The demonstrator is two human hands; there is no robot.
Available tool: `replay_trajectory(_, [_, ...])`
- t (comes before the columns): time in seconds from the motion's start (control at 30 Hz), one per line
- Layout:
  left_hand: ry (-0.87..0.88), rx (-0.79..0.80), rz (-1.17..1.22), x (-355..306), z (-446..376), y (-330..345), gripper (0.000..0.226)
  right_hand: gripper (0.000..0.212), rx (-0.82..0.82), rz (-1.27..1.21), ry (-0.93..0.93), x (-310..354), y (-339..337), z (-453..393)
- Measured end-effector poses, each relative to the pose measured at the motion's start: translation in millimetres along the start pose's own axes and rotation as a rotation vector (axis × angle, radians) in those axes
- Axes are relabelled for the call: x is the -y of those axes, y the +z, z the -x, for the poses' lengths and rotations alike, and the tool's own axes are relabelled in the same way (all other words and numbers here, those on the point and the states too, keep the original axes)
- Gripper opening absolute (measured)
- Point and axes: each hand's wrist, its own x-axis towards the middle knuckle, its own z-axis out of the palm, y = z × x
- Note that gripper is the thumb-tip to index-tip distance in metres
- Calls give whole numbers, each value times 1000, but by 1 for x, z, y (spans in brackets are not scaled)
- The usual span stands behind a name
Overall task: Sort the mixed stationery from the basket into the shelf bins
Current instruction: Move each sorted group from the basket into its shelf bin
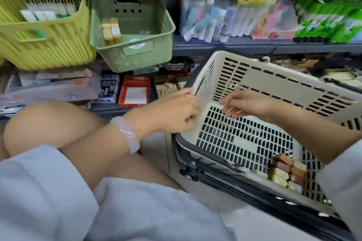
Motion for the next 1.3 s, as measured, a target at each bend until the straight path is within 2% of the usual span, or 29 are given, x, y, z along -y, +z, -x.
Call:
replay_trajectory(0.1, [-54, 34, -9, 16, 1, -6, 22, 20, 126, 334, -8, -31, -6, 5])
replay_trajectory(0.23, [-99, 68, 15, 29, 10, -14, 25, 39, 429, 810, 42, -77, -7, 9])
replay_trajectory(0.33, [-122, 195, -39, 28, 8, -19, 24, 58, 537, 942, 100, -108, 0, 14])
replay_trajectory(0.47, [-243, 454, -148, 20, -5, -28, 21, 70, 526, 1058, 62, -137, 14, 24])
replay_trajectory(0.57, [-373, 525, -289, 10, -16, -35, 28, 72, 464, 1131, 22, -157, 26, 29])
replay_trajectory(0.63, [-411, 556, -439, -3, -26, -31, 24, 73, 407, 1204, -1, -166, 32, 30])
replay_trajectory(0.7, [-424, 549, -469, -25, -38, -20, 24, 74, 360, 1260, -46, -170, 35, 29])
replay_trajectory(0.77, [-350, 524, -349, -49, -48, -2, 31, 73, 363, 1244, -98, -169, 34, 29])
replay_trajectory(0.83, [-272, 520, -129, -65, -54, 14, 35, 66, 399, 1207, -121, -165, 32, 31])
replay_trajectory(0.97, [-277, 673, 207, -61, -49, 37, 34, 60, 417, 1190, -177, -159, 29, 30])
replay_trajectory(1.0, [-303, 709, 227, -57, -47, 39, 34, 64, 381, 1221, -192, -159, 28, 29])
replay_trajectory(1.07, [-357, 734, 245, -51, -44, 41, 34, 80, 312, 1284, -97, -163, 23, 30])
replay_trajectory(1.17, [-378, 759, 287, -48, -41, 42, 35, 96, 347, 1350, 79, -170, 22, 32])
replay_trajectory(1.23, [-396, 801, 314, -48, -40, 42, 36, 95, 355, 1409, 51, -173, 27, 33])
replay_trajectory(1.3, [-421, 817, 346, -48, -39, 42, 35, 83, 338, 1491, -58, -172, 30, 35])
